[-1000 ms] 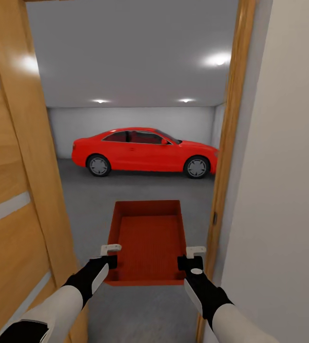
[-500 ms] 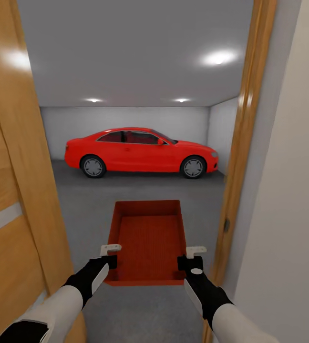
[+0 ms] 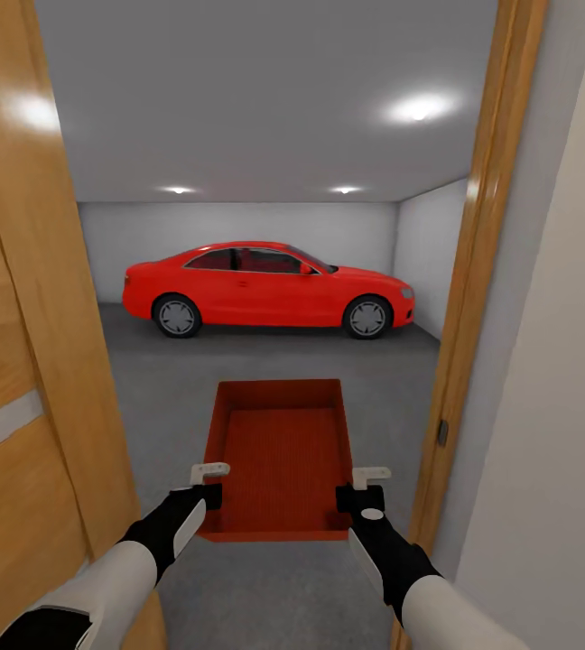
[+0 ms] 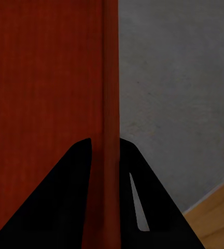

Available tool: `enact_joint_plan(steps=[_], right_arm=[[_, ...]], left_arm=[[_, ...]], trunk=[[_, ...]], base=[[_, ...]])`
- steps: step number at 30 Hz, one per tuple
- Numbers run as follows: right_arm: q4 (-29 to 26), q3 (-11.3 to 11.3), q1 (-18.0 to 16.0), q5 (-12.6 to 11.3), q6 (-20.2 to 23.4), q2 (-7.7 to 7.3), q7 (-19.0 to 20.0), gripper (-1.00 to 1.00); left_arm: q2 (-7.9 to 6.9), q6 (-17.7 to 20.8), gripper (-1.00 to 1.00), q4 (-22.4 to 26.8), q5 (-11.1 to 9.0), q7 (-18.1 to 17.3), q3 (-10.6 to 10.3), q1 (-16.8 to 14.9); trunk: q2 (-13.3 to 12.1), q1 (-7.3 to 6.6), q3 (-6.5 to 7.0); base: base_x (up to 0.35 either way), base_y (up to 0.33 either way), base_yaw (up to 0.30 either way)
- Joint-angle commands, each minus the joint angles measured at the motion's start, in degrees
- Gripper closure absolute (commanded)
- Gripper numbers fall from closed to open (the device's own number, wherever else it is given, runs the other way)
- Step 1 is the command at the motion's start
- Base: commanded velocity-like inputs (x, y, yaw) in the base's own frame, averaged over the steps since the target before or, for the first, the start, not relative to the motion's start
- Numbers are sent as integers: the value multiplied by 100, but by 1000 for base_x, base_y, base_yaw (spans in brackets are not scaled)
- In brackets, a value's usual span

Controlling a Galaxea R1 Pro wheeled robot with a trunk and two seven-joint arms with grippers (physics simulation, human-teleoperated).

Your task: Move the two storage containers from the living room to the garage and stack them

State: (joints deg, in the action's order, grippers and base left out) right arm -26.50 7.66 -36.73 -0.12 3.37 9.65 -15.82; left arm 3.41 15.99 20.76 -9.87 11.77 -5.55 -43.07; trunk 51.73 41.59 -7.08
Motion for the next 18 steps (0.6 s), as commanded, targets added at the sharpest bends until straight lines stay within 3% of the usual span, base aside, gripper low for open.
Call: enact_joint_plan(steps=[1, 6, 18], right_arm=[[4, 52, 0, -77, 33, -7, -35, 100], [4, 52, 0, -78, 33, -7, -35, 100], [4, 52, 0, -76, 33, -7, -35, 100]], left_arm=[[-295, -333, 100, 28, 135, 91, 133, -9], [-296, -333, 100, 30, 135, 93, 133, -9], [-293, -333, 100, 25, 135, 90, 133, -9]], trunk=[[7, 1, -9], [7, 1, -9], [7, 1, -9]], base=[[0, 0, 0], [99, 0, 0], [305, 0, 0]])
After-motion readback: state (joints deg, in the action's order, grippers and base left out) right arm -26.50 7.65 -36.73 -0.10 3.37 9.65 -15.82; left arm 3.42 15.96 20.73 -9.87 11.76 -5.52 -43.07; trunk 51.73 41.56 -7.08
